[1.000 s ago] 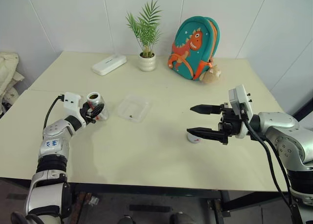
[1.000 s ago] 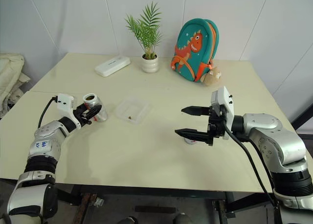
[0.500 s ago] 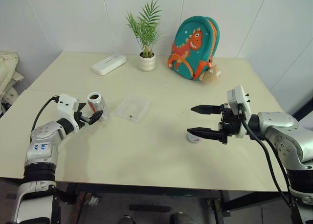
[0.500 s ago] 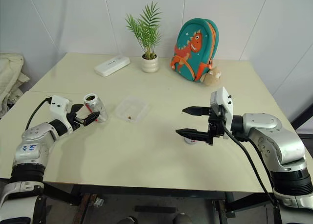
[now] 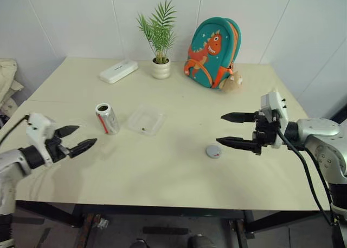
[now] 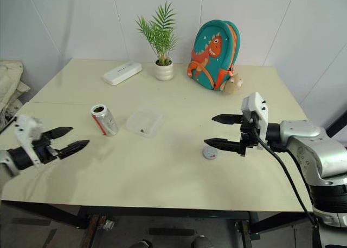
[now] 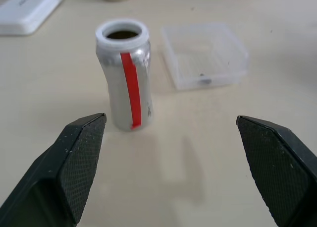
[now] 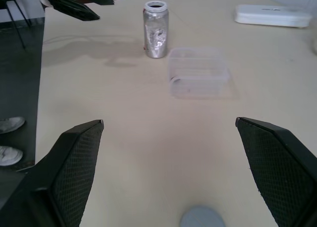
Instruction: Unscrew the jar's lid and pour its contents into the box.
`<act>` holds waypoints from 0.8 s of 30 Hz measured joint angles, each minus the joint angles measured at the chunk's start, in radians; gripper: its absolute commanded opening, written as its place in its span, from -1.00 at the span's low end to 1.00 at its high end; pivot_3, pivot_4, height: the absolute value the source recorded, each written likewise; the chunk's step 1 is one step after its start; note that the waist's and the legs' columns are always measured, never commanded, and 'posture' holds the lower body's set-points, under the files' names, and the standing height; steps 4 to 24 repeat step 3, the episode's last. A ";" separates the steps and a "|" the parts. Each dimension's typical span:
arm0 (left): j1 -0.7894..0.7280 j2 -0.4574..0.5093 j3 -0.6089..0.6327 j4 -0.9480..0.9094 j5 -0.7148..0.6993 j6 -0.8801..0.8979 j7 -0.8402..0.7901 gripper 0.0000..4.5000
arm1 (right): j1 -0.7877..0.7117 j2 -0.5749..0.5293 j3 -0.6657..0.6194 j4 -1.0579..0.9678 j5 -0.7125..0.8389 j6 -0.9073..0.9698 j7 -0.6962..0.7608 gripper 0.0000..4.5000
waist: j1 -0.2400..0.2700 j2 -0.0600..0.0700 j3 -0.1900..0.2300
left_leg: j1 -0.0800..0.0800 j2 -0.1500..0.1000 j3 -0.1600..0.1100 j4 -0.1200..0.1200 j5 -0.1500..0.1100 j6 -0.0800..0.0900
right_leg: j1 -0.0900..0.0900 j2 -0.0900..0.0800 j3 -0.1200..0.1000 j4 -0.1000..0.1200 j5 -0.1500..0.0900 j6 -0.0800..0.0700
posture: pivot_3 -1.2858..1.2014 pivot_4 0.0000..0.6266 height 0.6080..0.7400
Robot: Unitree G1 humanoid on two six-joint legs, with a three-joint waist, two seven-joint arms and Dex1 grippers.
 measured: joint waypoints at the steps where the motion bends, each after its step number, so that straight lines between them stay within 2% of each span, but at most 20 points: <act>1: -0.013 0.000 0.002 0.027 0.001 -0.011 -0.001 1.00 | 0.006 0.000 -0.002 -0.003 0.000 0.000 0.000 1.00 | 0.000 0.000 0.000 | 0.000 0.000 0.000 0.000 0.000 0.000 | 0.000 0.000 0.000 0.000 0.000 0.000 | 0.03 -0.52 1.00; 3: -0.031 0.000 0.003 0.082 0.005 -0.037 0.000 1.00 | 0.025 0.000 -0.003 -0.009 0.000 0.000 -0.008 1.00 | -0.001 0.000 0.000 | 0.000 0.000 0.000 0.000 0.000 0.000 | 0.000 0.000 0.000 0.000 0.000 0.000 | 0.03 -0.52 1.00; 24: -0.031 0.000 0.003 0.082 0.005 -0.037 0.000 1.00 | 0.025 0.000 -0.003 -0.009 0.000 0.000 -0.008 1.00 | -0.001 0.000 0.000 | 0.000 0.000 0.000 0.000 0.000 0.000 | 0.000 0.000 0.000 0.000 0.000 0.000 | 0.03 -0.52 1.00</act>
